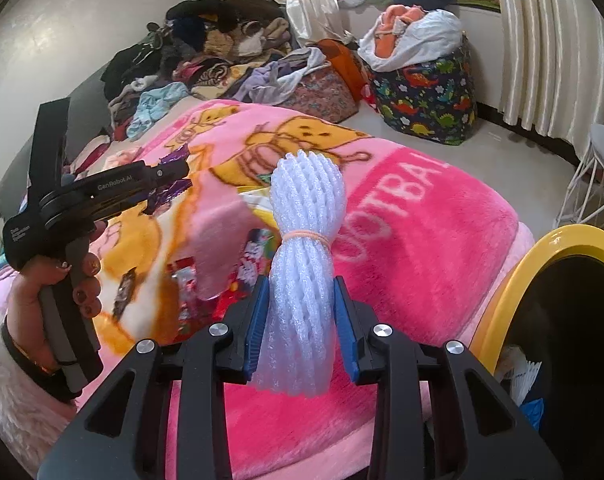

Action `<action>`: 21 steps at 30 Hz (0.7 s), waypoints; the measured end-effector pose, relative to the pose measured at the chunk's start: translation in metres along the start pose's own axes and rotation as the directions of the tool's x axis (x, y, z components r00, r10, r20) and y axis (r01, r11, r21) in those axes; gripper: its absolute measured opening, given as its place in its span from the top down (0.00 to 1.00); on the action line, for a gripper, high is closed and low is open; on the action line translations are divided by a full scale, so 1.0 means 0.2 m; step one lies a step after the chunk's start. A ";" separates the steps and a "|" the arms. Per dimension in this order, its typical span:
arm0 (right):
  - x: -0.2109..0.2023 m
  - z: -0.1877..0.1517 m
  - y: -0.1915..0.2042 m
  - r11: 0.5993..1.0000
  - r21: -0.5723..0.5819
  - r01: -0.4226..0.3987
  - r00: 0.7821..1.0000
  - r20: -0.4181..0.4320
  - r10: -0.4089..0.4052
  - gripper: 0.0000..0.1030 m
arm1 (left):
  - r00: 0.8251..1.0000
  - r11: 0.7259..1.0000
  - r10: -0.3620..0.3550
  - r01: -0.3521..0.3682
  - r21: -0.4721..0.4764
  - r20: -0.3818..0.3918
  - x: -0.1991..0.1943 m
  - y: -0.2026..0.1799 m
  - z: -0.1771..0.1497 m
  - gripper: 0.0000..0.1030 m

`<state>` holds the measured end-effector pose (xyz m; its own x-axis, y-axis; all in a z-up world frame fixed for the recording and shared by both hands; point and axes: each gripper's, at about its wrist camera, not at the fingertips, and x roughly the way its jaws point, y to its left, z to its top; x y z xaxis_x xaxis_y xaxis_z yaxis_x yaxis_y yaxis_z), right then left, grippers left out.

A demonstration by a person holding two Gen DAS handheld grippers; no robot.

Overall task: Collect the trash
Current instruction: 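Lift both held items and move them toward the yellow bin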

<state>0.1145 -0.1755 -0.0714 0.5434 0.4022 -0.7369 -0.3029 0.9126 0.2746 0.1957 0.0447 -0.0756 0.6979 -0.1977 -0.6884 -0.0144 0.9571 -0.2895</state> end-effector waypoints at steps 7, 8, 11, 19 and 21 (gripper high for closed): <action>-0.10 -0.03 0.08 0.999 -0.034 -0.015 0.999 0.034 0.016 0.70 | 0.999 1.000 -0.014 0.013 0.023 0.029 -0.14 -0.06 -0.04 0.71; -0.11 -0.03 0.10 0.999 -0.040 -0.018 0.999 0.040 0.020 0.70 | 0.999 1.000 -0.017 0.016 0.024 0.034 -0.16 -0.06 -0.05 0.71; -0.16 -0.03 0.13 0.998 -0.054 -0.022 0.998 0.056 0.025 0.70 | 0.999 0.999 -0.022 0.021 0.035 0.047 -0.22 -0.09 -0.06 0.71; -0.27 -0.06 0.17 0.997 -0.077 -0.022 0.996 0.089 0.029 0.70 | 0.996 0.998 -0.040 0.036 0.047 0.078 -0.35 -0.14 -0.10 0.71; -0.30 -0.07 0.18 0.997 -0.079 -0.020 0.995 0.097 0.027 0.70 | 0.995 0.998 -0.045 0.041 0.050 0.085 -0.38 -0.16 -0.11 0.71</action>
<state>0.0608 -0.1682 -0.0260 0.6084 0.4324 -0.6655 -0.3745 0.8957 0.2395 0.1279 0.0251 -0.0296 0.7561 -0.2217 -0.6158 0.0498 0.9577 -0.2836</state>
